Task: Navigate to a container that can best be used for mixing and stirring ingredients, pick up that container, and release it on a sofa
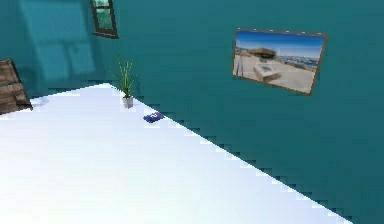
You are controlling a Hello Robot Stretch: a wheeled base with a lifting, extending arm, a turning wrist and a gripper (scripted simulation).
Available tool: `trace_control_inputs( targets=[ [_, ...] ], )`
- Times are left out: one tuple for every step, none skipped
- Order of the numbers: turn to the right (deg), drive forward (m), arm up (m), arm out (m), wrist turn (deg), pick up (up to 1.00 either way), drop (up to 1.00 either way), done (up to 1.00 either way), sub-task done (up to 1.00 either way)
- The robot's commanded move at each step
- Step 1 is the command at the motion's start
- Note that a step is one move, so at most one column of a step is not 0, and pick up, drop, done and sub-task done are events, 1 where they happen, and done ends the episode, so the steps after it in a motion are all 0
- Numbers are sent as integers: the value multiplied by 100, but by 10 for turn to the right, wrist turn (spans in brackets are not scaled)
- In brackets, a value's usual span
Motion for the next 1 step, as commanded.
trace_control_inputs(
  targets=[
    [0, 0, 0, 0, 210, 0, 0, 0, 0]
  ],
)
